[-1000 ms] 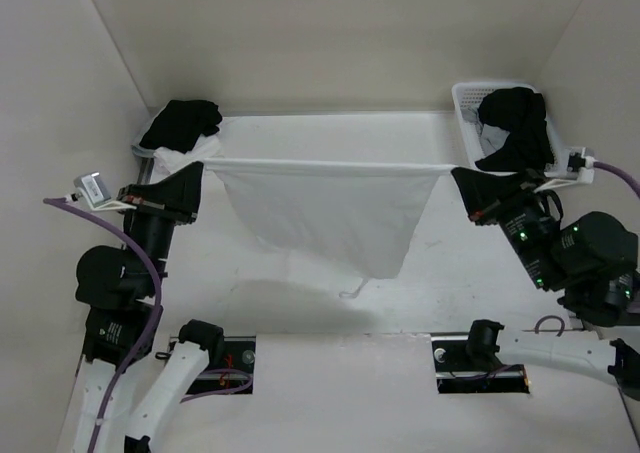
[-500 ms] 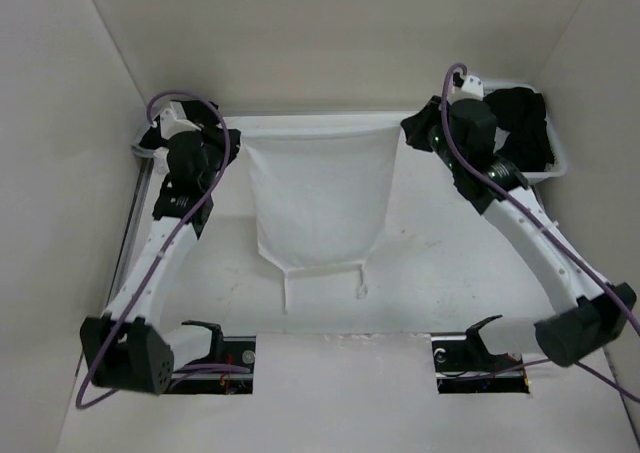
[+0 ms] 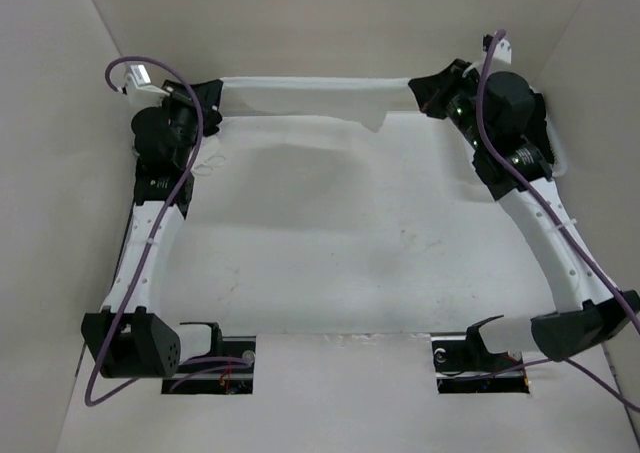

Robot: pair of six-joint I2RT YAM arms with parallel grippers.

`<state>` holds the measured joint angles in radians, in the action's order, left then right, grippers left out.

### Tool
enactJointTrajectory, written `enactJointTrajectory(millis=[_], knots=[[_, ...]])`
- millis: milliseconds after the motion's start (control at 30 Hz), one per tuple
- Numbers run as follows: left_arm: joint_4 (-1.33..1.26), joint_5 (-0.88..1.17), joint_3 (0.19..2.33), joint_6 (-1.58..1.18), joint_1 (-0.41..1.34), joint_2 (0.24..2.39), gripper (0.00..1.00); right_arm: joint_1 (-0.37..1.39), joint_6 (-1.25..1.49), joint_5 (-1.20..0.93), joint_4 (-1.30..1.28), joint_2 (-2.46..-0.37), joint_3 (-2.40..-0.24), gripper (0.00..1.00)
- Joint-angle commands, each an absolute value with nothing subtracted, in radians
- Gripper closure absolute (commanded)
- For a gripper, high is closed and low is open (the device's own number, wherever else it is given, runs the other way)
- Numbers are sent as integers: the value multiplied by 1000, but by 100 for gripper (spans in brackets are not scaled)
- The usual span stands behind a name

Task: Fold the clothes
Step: Flatten the tank top out

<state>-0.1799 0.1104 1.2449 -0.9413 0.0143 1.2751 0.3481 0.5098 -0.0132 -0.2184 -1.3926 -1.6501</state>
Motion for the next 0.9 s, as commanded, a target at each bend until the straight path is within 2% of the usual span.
enactJointTrajectory(millis=[0, 133, 300, 500, 700, 800, 867], knots=[[-296, 112, 1108, -930, 39, 1197, 95, 341, 509, -28, -141, -1312, -1478, 98], [-385, 58, 806, -931, 80, 1109, 95, 373, 549, -31, -22, -1238, -1171, 98], [-417, 49, 467, -936, 53, 987, 94, 389, 644, -48, 132, -1215, -831, 98], [-280, 123, 180, -960, -2, 737, 92, 461, 745, -31, 230, -1154, -508, 99], [62, 156, 86, -986, -27, 454, 92, 593, 859, 8, 121, -956, -289, 98], [178, 175, 75, -1002, 17, 378, 92, 681, 910, 26, 65, -901, -281, 97], [169, 176, 72, -1005, 91, 374, 88, 719, 911, 72, 13, -885, -290, 97]])
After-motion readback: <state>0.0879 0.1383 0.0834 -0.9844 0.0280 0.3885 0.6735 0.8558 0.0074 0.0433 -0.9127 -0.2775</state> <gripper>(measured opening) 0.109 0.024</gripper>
